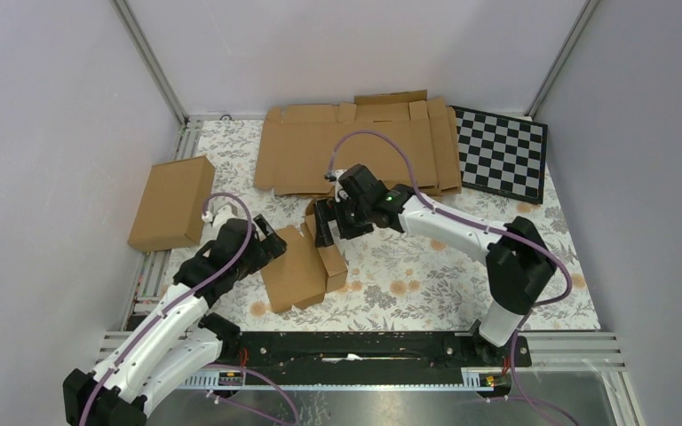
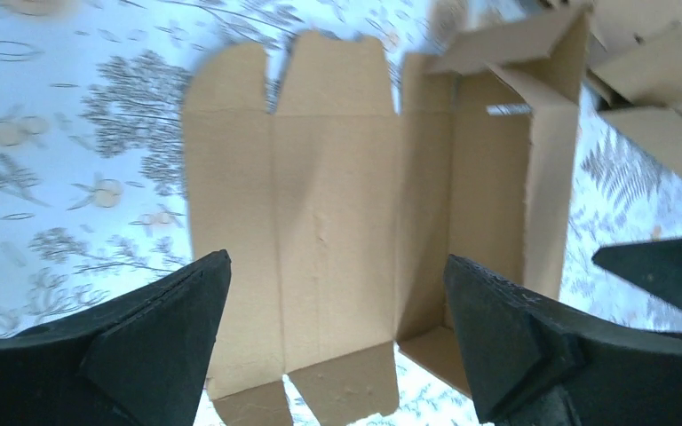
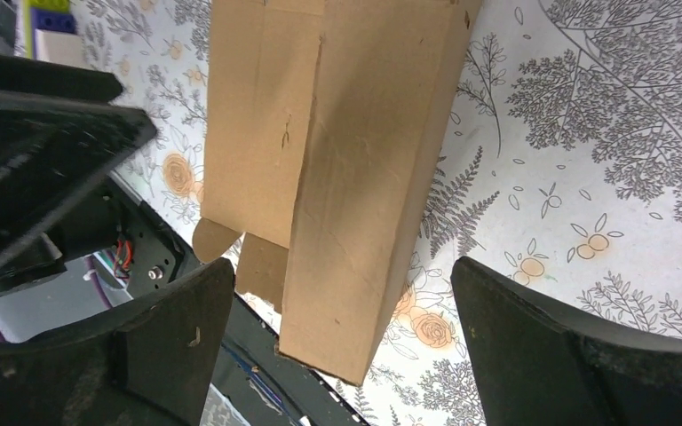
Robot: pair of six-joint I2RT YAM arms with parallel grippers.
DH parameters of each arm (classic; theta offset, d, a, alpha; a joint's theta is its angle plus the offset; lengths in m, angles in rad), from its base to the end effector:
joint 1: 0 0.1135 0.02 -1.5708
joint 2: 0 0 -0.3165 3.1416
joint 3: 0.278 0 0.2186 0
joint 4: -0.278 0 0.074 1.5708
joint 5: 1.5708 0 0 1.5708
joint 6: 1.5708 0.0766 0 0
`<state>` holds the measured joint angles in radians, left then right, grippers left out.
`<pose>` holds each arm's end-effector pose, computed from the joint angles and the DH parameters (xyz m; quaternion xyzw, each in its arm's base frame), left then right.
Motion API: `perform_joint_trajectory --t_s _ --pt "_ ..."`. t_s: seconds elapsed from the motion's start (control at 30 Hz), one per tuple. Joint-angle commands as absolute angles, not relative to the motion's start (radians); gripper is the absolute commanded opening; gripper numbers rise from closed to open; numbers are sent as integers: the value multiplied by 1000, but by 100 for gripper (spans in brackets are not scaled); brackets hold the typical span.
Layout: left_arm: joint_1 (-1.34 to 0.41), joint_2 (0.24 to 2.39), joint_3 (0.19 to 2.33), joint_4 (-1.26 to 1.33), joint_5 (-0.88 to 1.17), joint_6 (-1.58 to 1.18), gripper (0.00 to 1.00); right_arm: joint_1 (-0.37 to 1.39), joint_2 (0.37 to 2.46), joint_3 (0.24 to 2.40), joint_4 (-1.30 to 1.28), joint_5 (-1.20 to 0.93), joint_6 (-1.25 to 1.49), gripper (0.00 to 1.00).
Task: Fold the paper box
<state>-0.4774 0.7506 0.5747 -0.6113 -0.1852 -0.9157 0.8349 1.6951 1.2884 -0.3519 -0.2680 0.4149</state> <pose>0.1054 -0.0387 0.2459 -0.2345 0.8906 -0.1784 0.3465 0.2423 0.2978 0.2978 -0.2414 0.8794 0.3286 0.2457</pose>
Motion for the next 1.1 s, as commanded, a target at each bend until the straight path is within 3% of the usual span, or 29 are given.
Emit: perform_joint_trajectory --t_s 0.0,0.6,1.07 --pt "-465 703 562 -684 -395 -1013 99 878 1755 1363 -407 -195 399 100" --pt "-440 730 522 -599 -340 -962 99 882 1802 1355 -499 -52 339 100" --pt "-440 813 531 -496 -194 -901 99 587 1664 1004 -232 -448 397 100"
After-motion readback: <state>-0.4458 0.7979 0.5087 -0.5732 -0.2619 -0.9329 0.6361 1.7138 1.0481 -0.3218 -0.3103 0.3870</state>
